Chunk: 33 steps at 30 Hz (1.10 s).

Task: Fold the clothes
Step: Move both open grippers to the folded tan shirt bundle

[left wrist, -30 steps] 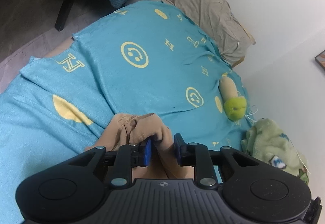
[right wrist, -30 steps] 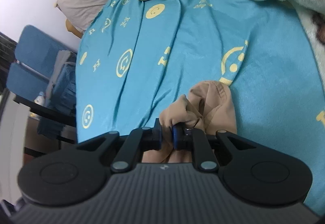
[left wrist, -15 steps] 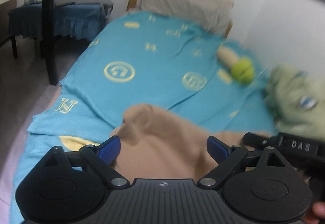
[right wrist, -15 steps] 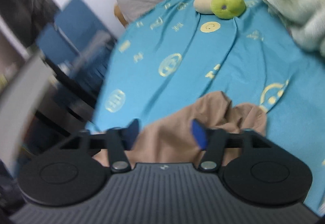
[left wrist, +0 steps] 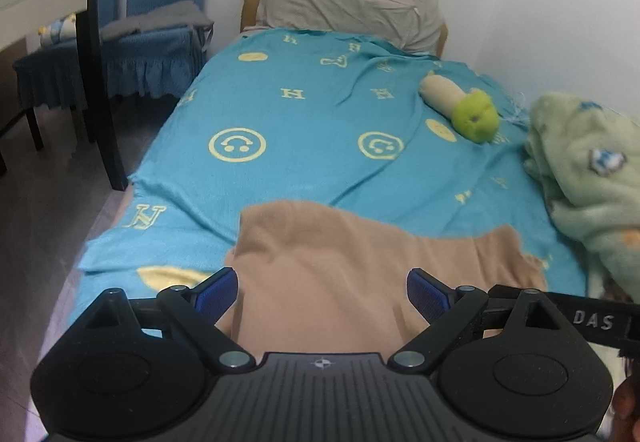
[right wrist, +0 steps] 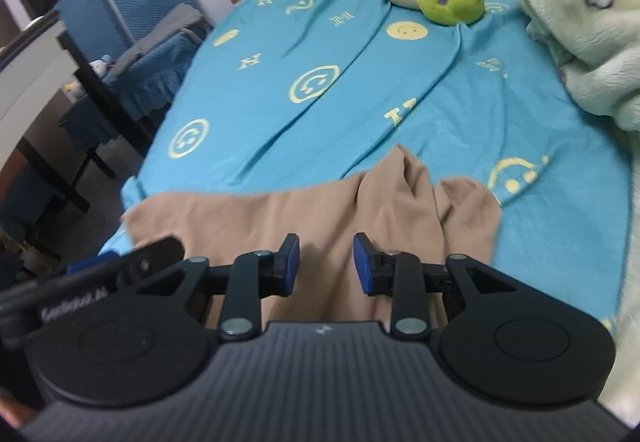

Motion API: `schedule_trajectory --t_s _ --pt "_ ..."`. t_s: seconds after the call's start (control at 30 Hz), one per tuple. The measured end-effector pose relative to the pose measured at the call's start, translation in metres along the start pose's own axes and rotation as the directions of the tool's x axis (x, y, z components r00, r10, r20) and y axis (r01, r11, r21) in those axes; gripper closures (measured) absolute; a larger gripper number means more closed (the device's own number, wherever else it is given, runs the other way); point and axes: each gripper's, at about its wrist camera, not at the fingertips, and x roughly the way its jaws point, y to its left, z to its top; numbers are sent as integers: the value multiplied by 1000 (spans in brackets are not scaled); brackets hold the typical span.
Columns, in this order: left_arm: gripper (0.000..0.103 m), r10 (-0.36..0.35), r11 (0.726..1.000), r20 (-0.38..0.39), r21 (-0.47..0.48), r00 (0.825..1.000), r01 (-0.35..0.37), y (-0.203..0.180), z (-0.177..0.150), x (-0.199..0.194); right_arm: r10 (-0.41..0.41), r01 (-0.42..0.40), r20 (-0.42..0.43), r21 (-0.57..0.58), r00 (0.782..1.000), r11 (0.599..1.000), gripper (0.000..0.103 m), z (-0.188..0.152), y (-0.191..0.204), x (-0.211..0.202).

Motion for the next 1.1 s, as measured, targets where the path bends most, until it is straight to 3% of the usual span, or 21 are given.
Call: schedule_trajectory --t_s 0.13,0.23,0.33,0.43,0.6,0.73,0.87,0.97,1.03,1.1 --pt "10 73 996 -56 59 996 -69 -15 -22 -13 -24 24 9 -32 1000 999 71 -19 3 -26" --pt "9 94 994 -137 69 986 -85 -19 -34 2 -41 41 -22 -20 999 999 72 -21 0 -23" --pt "9 121 989 -147 101 982 -106 -22 -41 12 -30 31 -108 12 994 999 71 -20 -4 -4" --pt "9 119 990 -141 89 983 -107 -19 -40 8 -6 15 -119 72 993 997 71 -21 -13 0" --pt "9 85 996 -136 -5 987 -87 -12 -39 -12 14 -2 -113 106 993 994 72 -23 -19 -3" --pt "8 13 990 -123 -137 992 -30 -7 -47 -41 16 -4 -107 108 994 994 72 -24 -18 -5" --pt "7 -98 957 -123 -285 988 59 -5 -63 -64 20 -8 -106 113 994 994 72 -24 -20 -4" --pt "7 -193 913 -127 -386 973 131 -1 -73 -60 17 -5 -103 110 995 994 71 -24 -19 -4" --pt "7 -219 886 -148 -444 965 133 4 -76 -45 16 -5 -98 117 995 993 72 -24 -21 -5" --pt "8 -255 827 -164 -547 953 127 17 -81 -26 16 -4 -93 125 996 992 72 -23 -22 -6"
